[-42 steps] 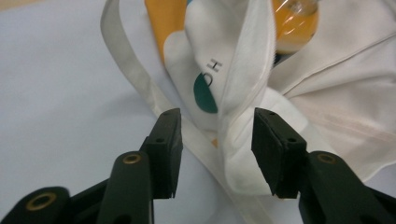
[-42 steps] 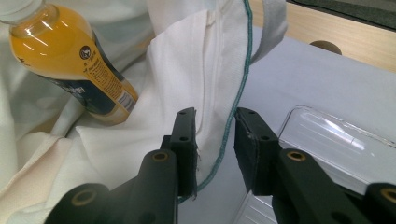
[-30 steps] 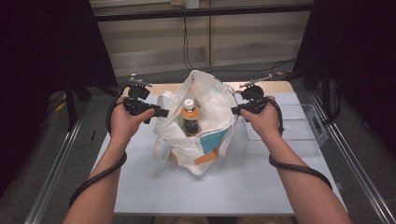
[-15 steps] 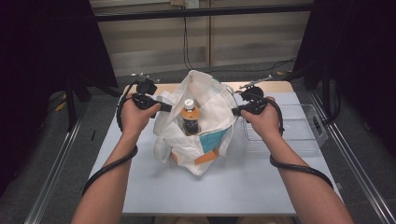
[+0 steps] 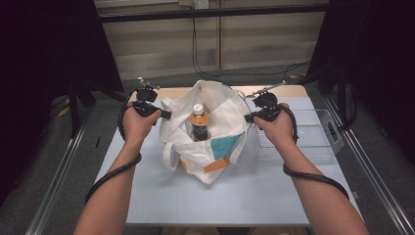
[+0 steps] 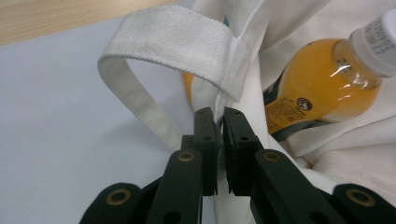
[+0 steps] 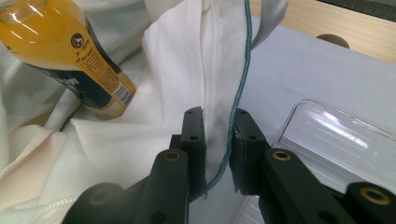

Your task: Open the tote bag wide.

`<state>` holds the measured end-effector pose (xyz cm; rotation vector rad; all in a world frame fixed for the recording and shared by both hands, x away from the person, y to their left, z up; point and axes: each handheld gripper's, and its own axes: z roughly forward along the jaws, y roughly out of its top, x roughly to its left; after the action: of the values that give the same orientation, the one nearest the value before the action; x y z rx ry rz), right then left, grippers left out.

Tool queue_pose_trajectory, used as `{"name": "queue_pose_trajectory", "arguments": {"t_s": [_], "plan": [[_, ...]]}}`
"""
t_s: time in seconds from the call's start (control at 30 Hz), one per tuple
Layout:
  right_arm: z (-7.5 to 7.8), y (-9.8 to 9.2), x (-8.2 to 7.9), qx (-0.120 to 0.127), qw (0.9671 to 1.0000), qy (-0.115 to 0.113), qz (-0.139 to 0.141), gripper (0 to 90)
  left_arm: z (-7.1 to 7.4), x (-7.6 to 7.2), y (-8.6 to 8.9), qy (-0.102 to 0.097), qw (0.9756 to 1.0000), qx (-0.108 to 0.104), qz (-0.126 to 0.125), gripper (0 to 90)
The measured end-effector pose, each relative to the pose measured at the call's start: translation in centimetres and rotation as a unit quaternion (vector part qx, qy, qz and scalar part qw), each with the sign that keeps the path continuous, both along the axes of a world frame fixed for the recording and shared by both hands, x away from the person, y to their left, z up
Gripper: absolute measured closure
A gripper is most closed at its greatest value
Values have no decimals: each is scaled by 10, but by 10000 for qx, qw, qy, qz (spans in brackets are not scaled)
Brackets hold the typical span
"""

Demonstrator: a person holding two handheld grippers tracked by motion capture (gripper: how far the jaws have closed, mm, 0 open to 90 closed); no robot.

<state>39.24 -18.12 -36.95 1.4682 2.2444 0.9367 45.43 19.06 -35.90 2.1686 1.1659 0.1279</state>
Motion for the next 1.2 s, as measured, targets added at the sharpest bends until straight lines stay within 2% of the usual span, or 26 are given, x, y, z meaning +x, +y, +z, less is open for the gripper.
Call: {"name": "queue_pose_trajectory", "arguments": {"t_s": [0.2,0.37,0.43,0.57,0.73,1.07,1.2], "plan": [[-3,-1,0,-35,10000,20,9,772,-7,2,5,30,10000,-25,86,846],[-4,-2,-2,-9,10000,-16,-14,751,-10,0,6,78,9997,-156,163,829],[-2,-1,-3,-34,10000,-56,-17,721,-5,-2,5,67,9999,-77,96,803],[2,0,-3,-21,9999,-114,-24,690,1,-4,5,98,9999,-106,78,754],[11,2,-7,0,9998,-180,0,642,9,-9,4,14,10000,-69,34,689],[22,6,-11,27,9997,-236,81,626,23,-16,5,-17,9999,-126,36,623],[26,7,-13,-10,9995,-262,157,635,28,-20,5,-91,9999,-128,-11,605]]}}
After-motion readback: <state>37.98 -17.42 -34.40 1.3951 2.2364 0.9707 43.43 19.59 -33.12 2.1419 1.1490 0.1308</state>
